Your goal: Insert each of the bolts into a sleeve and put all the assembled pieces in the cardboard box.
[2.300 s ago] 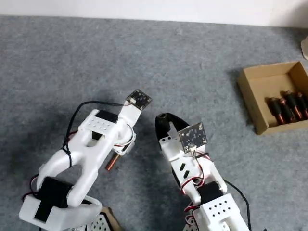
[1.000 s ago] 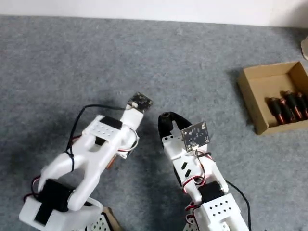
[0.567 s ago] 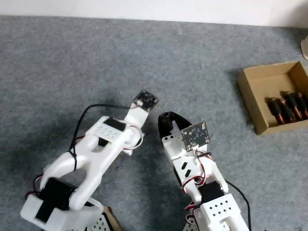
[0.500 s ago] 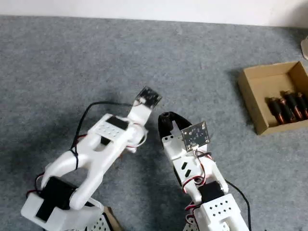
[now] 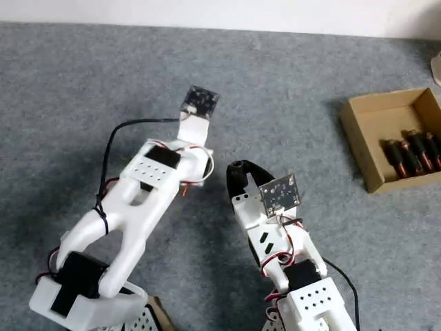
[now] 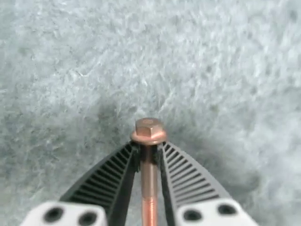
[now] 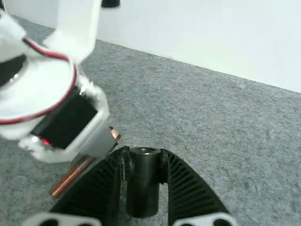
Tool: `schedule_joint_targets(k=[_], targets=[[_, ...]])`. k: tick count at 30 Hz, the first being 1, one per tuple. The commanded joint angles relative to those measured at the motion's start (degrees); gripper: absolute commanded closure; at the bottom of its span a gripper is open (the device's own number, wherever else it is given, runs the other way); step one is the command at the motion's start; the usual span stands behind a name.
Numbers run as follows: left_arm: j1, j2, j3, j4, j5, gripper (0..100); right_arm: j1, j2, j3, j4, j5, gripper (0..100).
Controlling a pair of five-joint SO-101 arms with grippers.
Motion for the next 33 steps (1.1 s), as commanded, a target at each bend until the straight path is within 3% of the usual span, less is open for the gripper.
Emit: schedule_joint_targets(k=[1, 9, 13, 33], targets=[[0.4, -1.2, -3.3, -4.8, 3.6, 100, 0.6, -0.7, 7.3, 0.0, -0.7, 99.2], [1.9, -13.6, 11.4, -25.7, 5.3, 100, 0.6, -0.8, 7.3, -0.4, -0.9, 99.2], [1.8, -18.4, 17.8, -32.2, 5.4, 100, 0.6, -0.6, 7.3, -4.4, -5.2, 99.2], [1.8, -40.0, 18.9, -32.5, 5.4, 100, -1.3, -0.8, 7.5, -9.5, -5.1, 99.3]])
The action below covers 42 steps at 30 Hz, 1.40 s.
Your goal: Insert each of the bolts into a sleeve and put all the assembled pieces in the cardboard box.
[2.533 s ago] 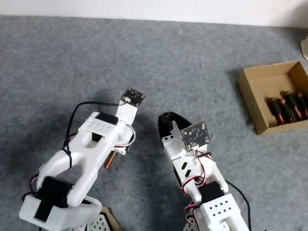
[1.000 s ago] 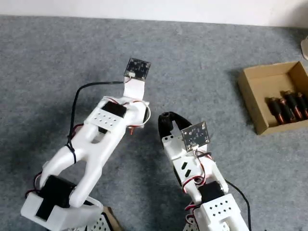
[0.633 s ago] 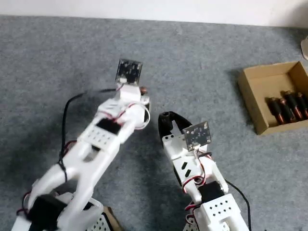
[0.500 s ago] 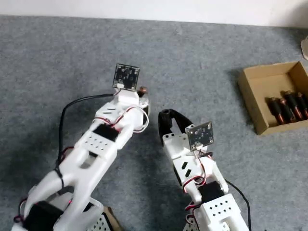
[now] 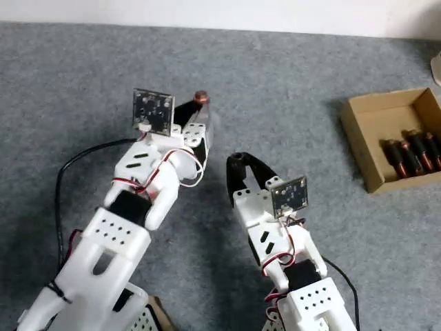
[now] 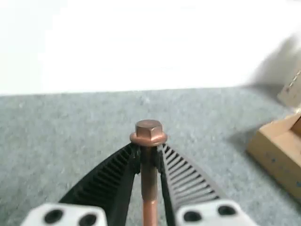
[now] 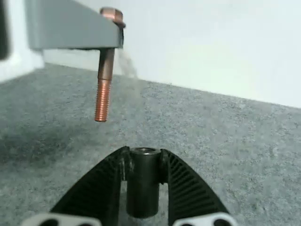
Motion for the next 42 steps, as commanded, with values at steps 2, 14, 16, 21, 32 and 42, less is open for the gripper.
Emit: schedule_joint_targets(k=[2, 14, 16, 21, 32, 42], targets=[[0.7, -3.8, -0.8, -1.5, 0.5, 100, -1.3, -0.7, 7.4, -5.5, -0.7, 99.3], [1.0, -4.2, -3.9, -1.6, 0.6, 100, -3.9, -0.7, 7.4, -18.2, -0.4, 99.3], [1.0, -4.2, -5.3, -1.6, 0.6, 100, -3.9, -0.7, 7.4, -20.3, -0.4, 99.3], [1.0, -4.2, -8.0, -1.6, 0.6, 100, -3.9, -0.6, 7.4, -20.5, -0.9, 99.3], [5.1, -4.2, -13.6, -1.6, 0.6, 100, -6.5, -0.7, 7.4, -17.2, -0.9, 99.3], [6.5, -4.2, -14.6, 4.0, 5.8, 99, -6.3, -0.8, 7.4, -17.1, -0.5, 99.3]])
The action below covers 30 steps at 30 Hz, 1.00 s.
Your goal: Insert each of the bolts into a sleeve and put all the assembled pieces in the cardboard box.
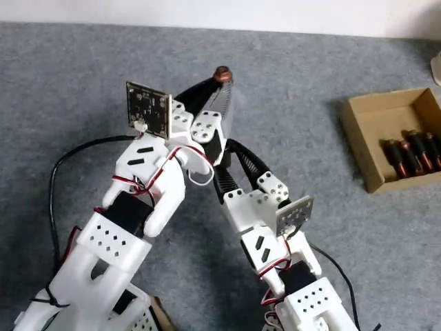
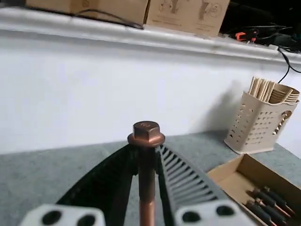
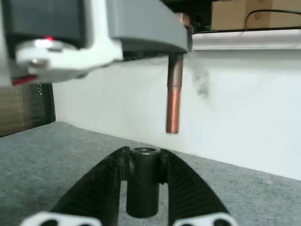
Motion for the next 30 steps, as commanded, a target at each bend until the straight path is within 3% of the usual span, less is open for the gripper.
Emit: schedule_joint_targets(k=[1, 7, 17, 30], targets=[[0.2, -2.4, -4.2, 1.5, 3.4, 99, -0.4, -0.8, 7.4, 0.0, -0.2, 99.3], [0.2, -3.6, -4.1, 1.4, 3.6, 99, 1.7, -0.8, 7.4, 0.0, -0.3, 99.3], [3.2, -17.4, 4.4, 2.6, 3.3, 99, 2.9, -0.7, 7.5, 0.0, -0.5, 99.3], [6.2, -17.5, 10.3, 2.3, 3.3, 99, 2.9, -0.7, 7.5, 0.4, -0.3, 99.3]])
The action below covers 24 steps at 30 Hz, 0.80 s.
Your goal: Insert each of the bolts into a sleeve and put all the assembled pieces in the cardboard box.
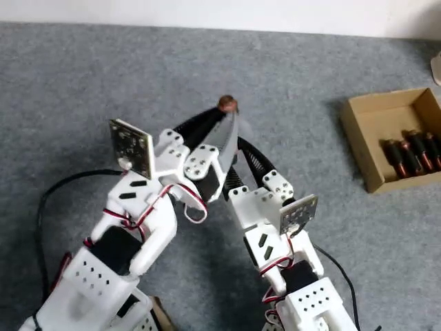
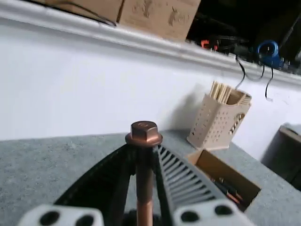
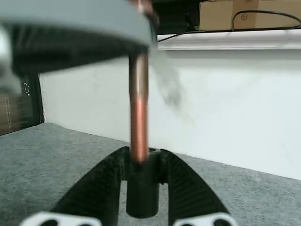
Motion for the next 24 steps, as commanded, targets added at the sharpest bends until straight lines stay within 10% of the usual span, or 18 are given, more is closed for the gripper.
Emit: schedule_joint_targets(k=[1, 24], targets=[[0.3, -1.5, -0.2, -0.3, 0.1, 99, 0.7, -0.7, 7.5, 0.5, -0.3, 99.3], [0.1, -1.6, 1.5, -7.5, -4.5, 99, 0.7, -0.7, 7.5, 0.5, -0.5, 99.3]])
